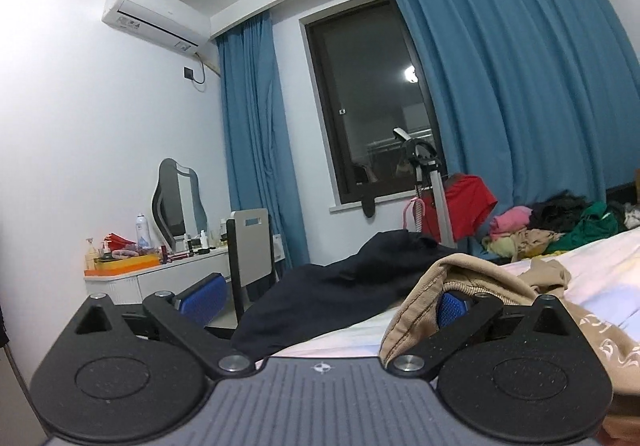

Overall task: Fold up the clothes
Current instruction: 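Lift the shirt high with both grippers to shake it out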

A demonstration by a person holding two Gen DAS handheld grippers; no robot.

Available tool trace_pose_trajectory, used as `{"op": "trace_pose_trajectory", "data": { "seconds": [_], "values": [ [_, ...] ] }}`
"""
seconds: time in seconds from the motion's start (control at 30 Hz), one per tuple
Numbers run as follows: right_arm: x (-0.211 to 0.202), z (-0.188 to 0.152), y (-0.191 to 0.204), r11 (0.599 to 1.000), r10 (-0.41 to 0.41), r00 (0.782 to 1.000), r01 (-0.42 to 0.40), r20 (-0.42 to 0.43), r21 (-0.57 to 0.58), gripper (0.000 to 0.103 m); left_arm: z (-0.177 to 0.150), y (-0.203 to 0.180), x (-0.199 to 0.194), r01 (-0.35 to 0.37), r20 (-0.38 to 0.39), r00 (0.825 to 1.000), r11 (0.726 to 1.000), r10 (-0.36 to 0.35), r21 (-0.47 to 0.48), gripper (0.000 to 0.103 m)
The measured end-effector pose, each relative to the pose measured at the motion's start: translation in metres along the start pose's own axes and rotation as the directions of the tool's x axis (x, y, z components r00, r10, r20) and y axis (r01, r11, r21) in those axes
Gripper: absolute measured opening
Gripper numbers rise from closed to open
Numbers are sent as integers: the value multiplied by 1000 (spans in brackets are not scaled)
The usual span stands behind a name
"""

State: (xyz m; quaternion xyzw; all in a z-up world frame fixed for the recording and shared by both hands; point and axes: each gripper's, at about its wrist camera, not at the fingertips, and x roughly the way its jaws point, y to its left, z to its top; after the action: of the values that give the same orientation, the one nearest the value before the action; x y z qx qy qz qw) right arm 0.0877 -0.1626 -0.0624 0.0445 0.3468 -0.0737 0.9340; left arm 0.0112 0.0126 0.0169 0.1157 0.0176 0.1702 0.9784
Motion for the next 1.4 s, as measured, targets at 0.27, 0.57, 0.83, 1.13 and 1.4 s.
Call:
{"op": "trace_pose_trajectory", "data": {
  "seconds": [0.27,0.57,0.83,1.13,1.4],
  "values": [
    [-52,16,-35,952,-150,911,29,384,304,69,-8,-6,13,36,-34,999,999,-37,-32,103],
    [-170,122,-36,942,-89,754,-149,651,301,71,141,51,5,40,167,986,967,3,-253,103],
    [-318,227,-38,968,-54,589,-166,807,187,71,309,98,-18,81,378,926,976,1,-202,103],
    [-452,286,-79,948,-6,511,-270,860,168,71,445,156,-80,326,435,878,915,-200,-237,103],
    [-474,271,-85,982,14,495,-170,869,81,72,457,152,-67,385,348,890,893,-293,-234,103]
  ]
}}
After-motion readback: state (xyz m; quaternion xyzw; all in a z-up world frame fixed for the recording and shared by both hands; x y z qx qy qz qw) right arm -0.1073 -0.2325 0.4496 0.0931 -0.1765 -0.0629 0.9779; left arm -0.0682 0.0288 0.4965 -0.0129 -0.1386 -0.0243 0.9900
